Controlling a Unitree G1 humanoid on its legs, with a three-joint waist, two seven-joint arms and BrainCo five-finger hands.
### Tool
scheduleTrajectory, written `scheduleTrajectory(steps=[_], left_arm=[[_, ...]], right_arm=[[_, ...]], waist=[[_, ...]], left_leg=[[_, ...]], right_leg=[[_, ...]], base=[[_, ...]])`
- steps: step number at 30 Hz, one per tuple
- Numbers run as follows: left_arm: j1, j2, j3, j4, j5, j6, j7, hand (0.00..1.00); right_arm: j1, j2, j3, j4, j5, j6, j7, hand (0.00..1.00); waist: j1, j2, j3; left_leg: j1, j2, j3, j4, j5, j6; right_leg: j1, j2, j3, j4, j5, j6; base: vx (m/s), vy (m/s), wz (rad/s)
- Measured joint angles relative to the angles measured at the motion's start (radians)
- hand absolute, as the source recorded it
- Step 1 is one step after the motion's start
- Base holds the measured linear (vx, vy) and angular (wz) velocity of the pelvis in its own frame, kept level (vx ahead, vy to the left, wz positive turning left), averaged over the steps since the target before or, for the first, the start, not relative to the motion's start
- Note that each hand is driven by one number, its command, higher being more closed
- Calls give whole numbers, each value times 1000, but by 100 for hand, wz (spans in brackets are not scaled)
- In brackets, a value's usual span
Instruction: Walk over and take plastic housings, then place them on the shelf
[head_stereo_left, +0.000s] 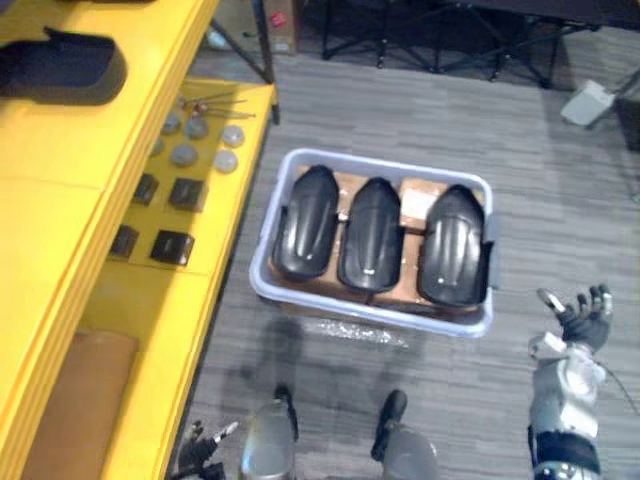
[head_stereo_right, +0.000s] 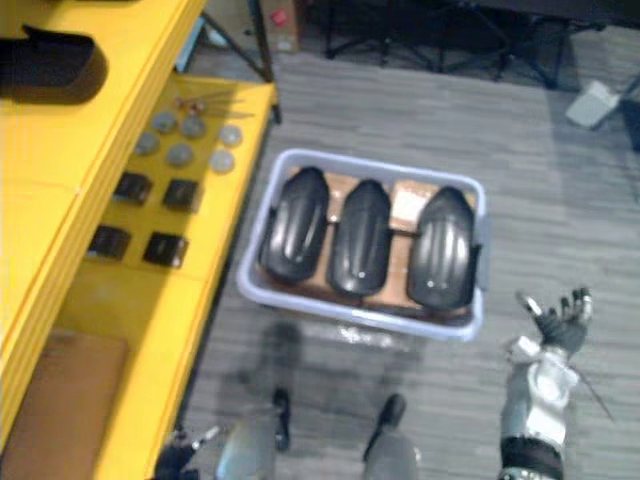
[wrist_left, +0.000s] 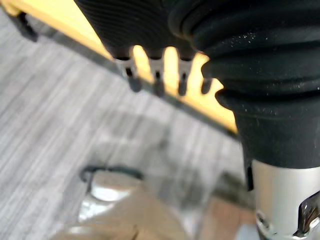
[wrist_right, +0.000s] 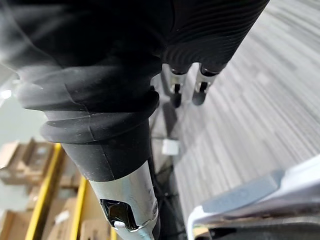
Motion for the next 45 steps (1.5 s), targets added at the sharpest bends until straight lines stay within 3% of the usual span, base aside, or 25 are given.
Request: scheduleTrajectory(steps=[2,6,13,17,24,30,35,39,45], left_arm=[[-3,4,0,11,-20,9,-9,0],[-3,6,-6,51,-47,6,-31,0],[-25,7,-74,59,-84,-12,-51,0],[-52,7,-98,81,-118,-15,-58,0],[-64,7,-130,85,-147,-15,-72,0],[-66,3,-199,87,-156,-16,-85,0],[-74,1,-215,96,-157,-17,-105,0],[-78,3,-236,102,-186,-32,-108,0],[-78,3,-250,103,-197,-39,-105,0]], right_arm=[[-88,-74,-17,71,28,0,-23,0],[-231,-200,-10,203,55,2,-11,0],[-365,-331,56,351,29,14,-37,0],[-442,-386,88,433,30,51,-52,0],[-505,-412,152,541,12,122,-8,0],[-555,-487,246,546,-47,122,76,0],[-564,-489,301,550,-85,126,108,0],[-567,-489,315,576,-86,162,126,0],[-597,-489,341,619,-87,251,174,0]], waist=[[15,14,45],[26,41,77],[24,67,89],[24,84,96],[27,96,99],[31,123,111],[31,125,110],[35,126,110],[37,131,107]], left_leg=[[-17,-11,1,15,1,3],[-43,-28,6,25,5,13],[-59,-30,6,24,10,21],[-70,-35,6,25,14,25],[-106,-36,2,20,31,22],[-107,-40,-1,13,43,23],[-131,-40,-12,9,56,19],[-139,-40,-23,17,56,19],[-143,-40,-25,19,56,19]], right_leg=[[-10,-11,8,0,2,4],[-34,-27,15,-1,13,21],[-67,-34,17,29,11,28],[-95,-47,17,68,-6,48],[-142,-54,14,99,-17,55],[-146,-58,11,108,-18,57],[-168,-57,5,113,-20,58],[-166,-57,-6,115,-19,58],[-167,-56,-10,116,-19,58]], base=[[-88,75,5],[-57,63,2],[-2,2,-1],[0,0,0],[-4,-2,1],[-17,3,1],[-24,-5,5],[-10,11,7],[-2,2,1]])
